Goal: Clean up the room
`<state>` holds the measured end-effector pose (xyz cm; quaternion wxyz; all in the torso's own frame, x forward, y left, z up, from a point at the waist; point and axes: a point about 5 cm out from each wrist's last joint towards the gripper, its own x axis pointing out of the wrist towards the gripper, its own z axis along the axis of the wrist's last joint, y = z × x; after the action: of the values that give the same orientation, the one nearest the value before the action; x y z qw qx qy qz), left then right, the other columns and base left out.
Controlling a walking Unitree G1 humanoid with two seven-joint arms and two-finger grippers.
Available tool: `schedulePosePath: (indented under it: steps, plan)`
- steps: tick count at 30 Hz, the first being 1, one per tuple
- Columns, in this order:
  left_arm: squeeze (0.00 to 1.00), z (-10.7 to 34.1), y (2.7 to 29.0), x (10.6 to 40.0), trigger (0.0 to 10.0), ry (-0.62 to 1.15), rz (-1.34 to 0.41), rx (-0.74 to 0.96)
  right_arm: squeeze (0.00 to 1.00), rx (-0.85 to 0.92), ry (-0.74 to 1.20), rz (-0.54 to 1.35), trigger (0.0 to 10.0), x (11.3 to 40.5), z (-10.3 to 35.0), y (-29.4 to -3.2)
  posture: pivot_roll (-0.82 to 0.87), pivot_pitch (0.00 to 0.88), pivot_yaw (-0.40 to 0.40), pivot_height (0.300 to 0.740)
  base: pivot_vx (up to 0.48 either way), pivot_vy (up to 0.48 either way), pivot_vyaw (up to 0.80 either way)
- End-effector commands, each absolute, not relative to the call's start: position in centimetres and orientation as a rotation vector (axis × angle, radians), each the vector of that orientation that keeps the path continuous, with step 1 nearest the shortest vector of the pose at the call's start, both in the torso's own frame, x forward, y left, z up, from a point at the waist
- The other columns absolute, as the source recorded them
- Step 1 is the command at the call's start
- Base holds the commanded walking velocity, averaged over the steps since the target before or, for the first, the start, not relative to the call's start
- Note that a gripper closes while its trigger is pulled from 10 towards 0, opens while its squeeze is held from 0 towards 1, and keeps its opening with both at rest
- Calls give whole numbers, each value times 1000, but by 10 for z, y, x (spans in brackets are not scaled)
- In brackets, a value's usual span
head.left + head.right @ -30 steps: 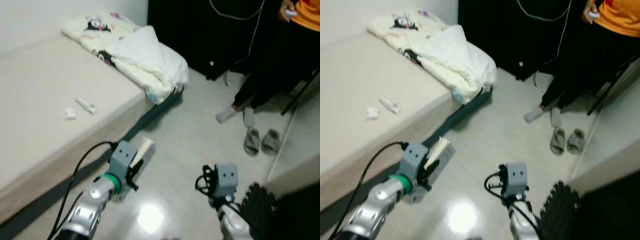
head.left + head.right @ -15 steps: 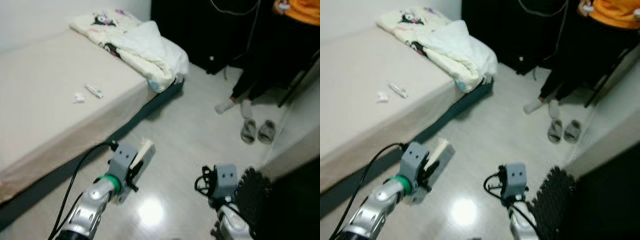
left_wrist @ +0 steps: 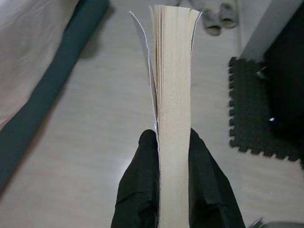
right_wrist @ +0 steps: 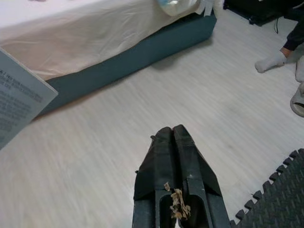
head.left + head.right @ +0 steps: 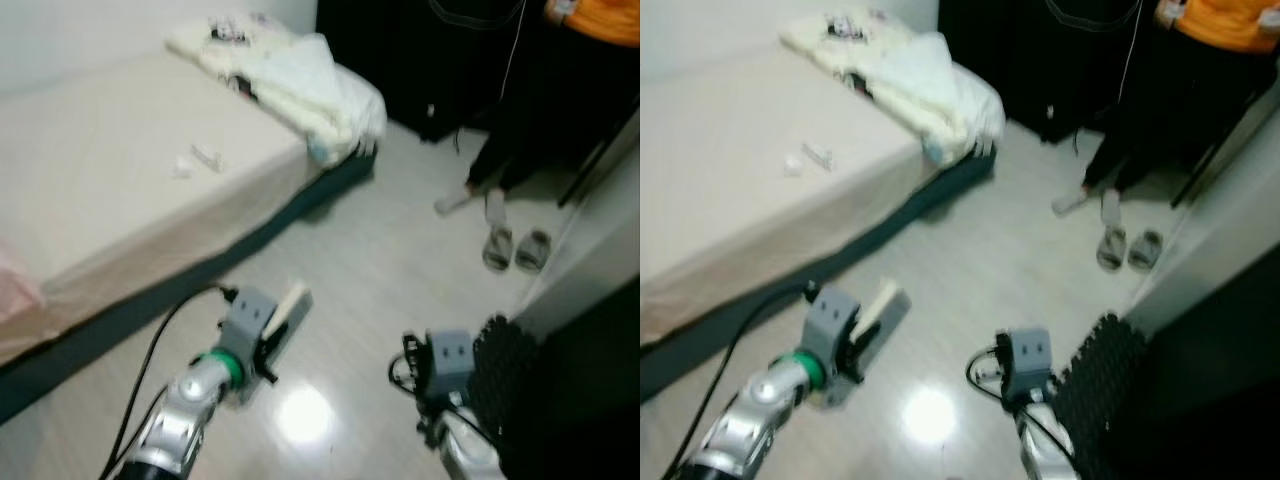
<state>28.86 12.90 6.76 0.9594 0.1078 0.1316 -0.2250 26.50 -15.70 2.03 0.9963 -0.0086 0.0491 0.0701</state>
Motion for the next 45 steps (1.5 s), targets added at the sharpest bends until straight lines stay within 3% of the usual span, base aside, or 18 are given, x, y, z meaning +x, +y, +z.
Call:
schedulePosePath:
  steps: [1, 30, 45]
  plan:
    - [0, 67, 134, 287, 10000, 272, -445, 219, 0, 2, 117, 150, 10000, 261, 16, -153, 39, 63, -2, 740, 0, 0, 769]
    - [0, 69, 138, 293, 10000, 279, -420, 236, 0, 6, 120, 182, 10000, 262, 15, -148, 39, 62, 2, 740, 0, 0, 750]
    - [0, 68, 139, 294, 10000, 255, -400, 264, 0, 13, 111, 179, 10000, 263, 17, -147, 34, 55, 0, 740, 414, 0, 195]
